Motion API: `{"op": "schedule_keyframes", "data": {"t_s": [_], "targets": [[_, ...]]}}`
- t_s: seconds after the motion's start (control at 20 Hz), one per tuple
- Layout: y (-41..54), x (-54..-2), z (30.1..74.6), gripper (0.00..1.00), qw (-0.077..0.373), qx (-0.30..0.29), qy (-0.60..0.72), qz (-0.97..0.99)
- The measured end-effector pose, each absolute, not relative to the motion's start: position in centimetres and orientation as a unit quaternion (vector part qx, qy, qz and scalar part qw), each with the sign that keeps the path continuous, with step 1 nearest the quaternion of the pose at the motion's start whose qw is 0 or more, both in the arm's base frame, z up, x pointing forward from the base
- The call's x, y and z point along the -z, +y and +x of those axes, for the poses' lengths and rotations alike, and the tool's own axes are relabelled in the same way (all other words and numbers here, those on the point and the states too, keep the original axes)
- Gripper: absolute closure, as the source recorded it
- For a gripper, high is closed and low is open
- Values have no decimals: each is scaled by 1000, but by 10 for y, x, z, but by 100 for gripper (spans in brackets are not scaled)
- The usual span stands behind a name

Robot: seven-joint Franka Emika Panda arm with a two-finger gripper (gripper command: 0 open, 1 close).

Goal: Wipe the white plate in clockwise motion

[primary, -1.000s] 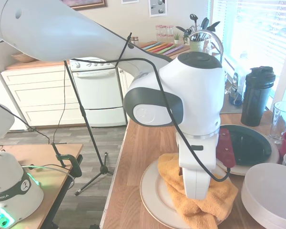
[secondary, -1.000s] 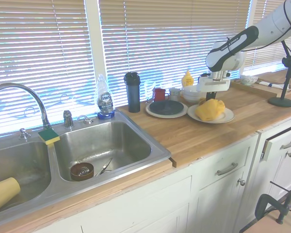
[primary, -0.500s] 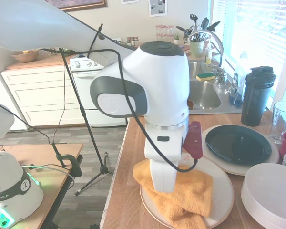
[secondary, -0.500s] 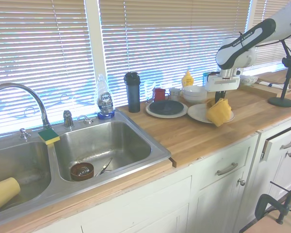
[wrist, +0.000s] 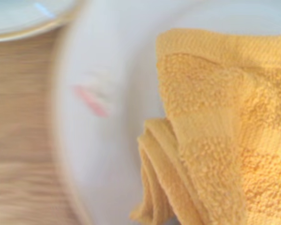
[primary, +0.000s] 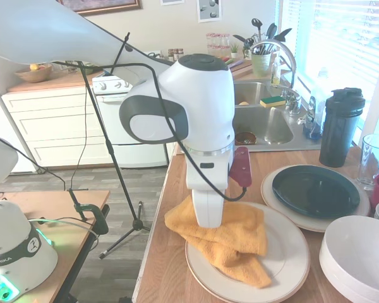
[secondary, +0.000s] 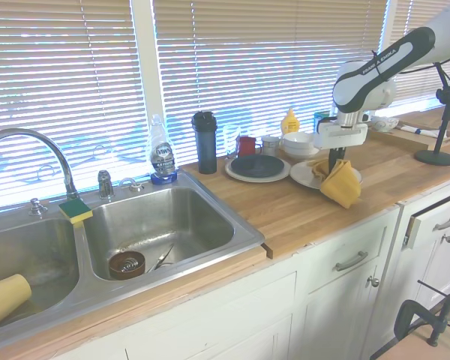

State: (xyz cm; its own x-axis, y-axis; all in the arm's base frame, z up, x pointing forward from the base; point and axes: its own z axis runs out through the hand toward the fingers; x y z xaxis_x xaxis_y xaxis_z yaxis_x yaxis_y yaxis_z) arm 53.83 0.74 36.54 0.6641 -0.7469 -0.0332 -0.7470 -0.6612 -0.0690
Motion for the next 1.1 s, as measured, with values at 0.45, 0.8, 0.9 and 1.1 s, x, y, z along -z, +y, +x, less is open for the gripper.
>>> {"op": "schedule_keyframes", "data": {"t_s": [0.45,0.8,0.9,1.1], "targets": [[18,-361,601,100,44,6,415,-909],[-12,-368,637,100,42,13,440,-897],[-26,-372,638,100,39,14,449,-892],[-49,-368,634,100,26,10,462,-887]]}}
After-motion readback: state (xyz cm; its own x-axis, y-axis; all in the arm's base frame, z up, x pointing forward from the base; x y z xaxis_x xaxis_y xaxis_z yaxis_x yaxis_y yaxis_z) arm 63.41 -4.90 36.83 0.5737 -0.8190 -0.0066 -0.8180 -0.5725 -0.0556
